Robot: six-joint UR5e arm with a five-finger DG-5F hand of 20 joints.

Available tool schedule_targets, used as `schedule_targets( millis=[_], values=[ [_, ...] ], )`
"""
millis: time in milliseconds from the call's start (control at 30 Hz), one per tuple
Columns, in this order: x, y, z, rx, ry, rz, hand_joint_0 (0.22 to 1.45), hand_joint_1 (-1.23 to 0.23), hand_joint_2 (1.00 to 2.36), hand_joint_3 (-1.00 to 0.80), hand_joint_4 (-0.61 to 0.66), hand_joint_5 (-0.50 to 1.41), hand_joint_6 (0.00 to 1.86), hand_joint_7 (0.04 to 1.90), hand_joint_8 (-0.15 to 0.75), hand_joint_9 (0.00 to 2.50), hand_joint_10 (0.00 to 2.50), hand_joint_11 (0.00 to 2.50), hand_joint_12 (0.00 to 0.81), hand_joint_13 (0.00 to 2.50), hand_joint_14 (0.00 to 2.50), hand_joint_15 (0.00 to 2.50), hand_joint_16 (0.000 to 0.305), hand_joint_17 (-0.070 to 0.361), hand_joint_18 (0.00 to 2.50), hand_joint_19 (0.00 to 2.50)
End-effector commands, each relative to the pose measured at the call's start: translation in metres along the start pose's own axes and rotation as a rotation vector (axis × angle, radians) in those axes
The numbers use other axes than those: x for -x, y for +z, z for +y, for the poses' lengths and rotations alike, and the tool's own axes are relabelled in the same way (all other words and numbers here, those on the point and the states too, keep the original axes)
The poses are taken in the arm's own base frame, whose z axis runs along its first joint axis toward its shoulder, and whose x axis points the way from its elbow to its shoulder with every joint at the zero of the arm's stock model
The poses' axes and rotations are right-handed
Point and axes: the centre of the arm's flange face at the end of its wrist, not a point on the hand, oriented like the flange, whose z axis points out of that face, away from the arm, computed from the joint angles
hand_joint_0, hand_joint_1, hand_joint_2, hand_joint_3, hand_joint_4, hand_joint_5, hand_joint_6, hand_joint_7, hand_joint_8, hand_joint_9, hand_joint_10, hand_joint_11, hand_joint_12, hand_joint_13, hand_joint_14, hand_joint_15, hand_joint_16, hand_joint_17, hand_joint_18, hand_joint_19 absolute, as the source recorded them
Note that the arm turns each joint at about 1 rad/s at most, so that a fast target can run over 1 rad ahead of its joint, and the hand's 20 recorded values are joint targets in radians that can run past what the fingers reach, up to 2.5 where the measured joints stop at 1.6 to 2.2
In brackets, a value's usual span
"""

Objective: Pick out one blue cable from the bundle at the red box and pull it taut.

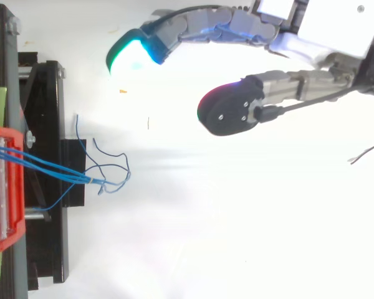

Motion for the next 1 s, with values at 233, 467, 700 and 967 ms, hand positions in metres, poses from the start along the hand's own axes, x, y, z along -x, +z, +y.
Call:
schedule_targets(
  millis=[233,467,700,967],
  values=[
    [-0.042,0.017,-0.032,0.037,-0.021,-0.010,0.46,-0.45,1.00,-0.50,0.14,-0.27,0.50,0.57,0.234,0.29,0.00,0.00,0.313,0.16,0.00,0.00,0.052,0.117,0.03,0.15],
    [-0.074,0.031,-0.050,0.068,-0.007,0.011,0.46,-0.45,1.00,-0.50,0.16,-0.26,0.50,0.59,0.241,0.34,0.00,0.00,0.315,0.20,0.00,0.00,0.052,0.116,0.07,0.20],
    [-0.086,0.035,-0.054,0.092,0.020,0.018,0.47,-0.46,1.00,-0.50,0.19,-0.25,0.50,0.64,0.246,0.37,0.00,0.00,0.320,0.23,0.00,0.00,0.051,0.115,0.11,0.23],
    [-0.101,0.046,-0.076,0.112,0.130,0.067,0.49,-0.48,1.00,-0.50,0.21,-0.22,0.50,0.70,0.244,0.41,0.00,0.00,0.318,0.27,0.00,0.02,0.050,0.113,0.16,0.26]
  ],
)
